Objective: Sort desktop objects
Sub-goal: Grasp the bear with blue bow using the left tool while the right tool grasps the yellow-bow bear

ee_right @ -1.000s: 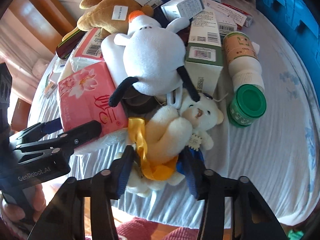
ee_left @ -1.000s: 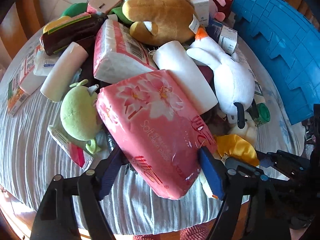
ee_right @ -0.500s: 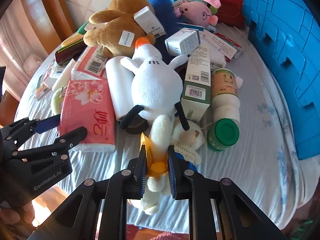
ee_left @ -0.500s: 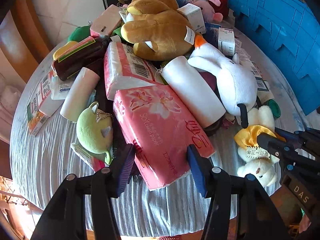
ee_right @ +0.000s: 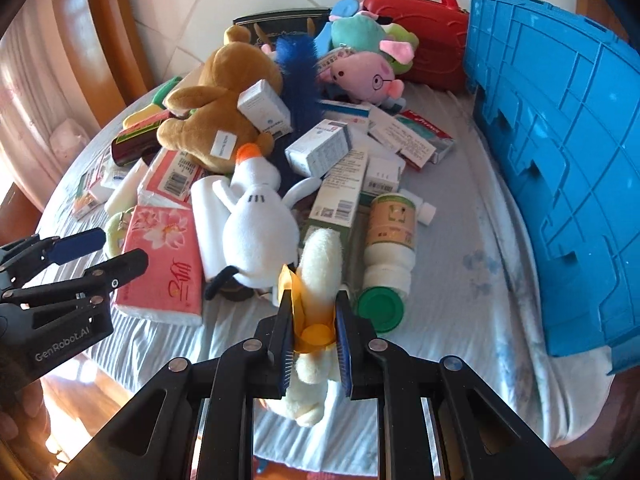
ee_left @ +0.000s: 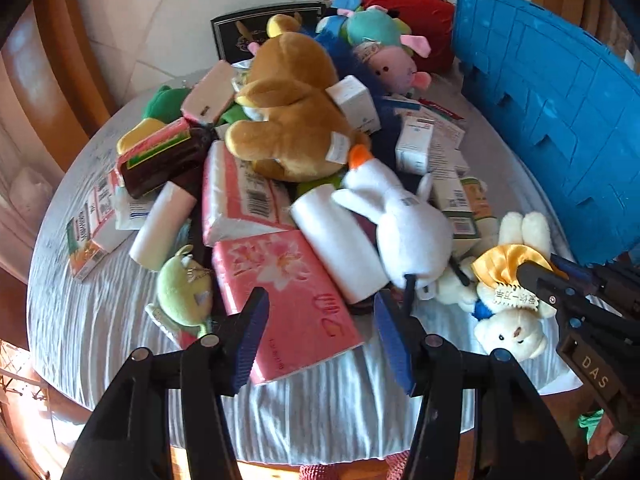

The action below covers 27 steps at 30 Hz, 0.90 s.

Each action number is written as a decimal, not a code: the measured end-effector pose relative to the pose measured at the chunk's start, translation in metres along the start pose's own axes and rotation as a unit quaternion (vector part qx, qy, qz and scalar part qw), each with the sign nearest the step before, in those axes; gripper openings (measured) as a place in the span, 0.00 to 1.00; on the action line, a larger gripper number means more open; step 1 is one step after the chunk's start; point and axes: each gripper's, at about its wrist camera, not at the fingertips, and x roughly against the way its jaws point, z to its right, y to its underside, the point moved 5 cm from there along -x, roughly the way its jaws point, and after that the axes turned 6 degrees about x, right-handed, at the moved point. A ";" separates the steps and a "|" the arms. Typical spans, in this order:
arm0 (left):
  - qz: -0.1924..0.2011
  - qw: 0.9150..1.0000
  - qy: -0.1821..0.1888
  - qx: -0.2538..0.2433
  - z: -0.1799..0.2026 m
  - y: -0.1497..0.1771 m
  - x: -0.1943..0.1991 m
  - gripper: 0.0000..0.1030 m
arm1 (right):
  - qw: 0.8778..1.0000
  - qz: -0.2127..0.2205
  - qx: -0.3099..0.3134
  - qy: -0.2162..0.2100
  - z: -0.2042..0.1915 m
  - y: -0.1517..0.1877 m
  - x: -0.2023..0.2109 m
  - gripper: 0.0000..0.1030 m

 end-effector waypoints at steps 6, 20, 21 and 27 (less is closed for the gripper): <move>-0.052 0.998 0.040 -0.020 0.064 0.020 -0.029 0.55 | 1.000 -0.005 -0.012 0.012 0.047 0.009 0.007 0.17; -0.117 0.991 0.061 -0.025 0.148 0.038 -0.076 0.67 | 0.997 -0.072 -0.023 0.017 0.124 0.068 -0.010 0.17; -0.124 0.990 0.057 -0.032 0.149 0.042 -0.078 0.67 | 0.997 -0.075 -0.023 0.012 0.126 0.071 -0.013 0.17; -0.139 0.989 0.030 -0.029 0.137 0.059 -0.083 0.79 | 0.997 -0.070 -0.017 -0.001 0.122 0.073 -0.028 0.21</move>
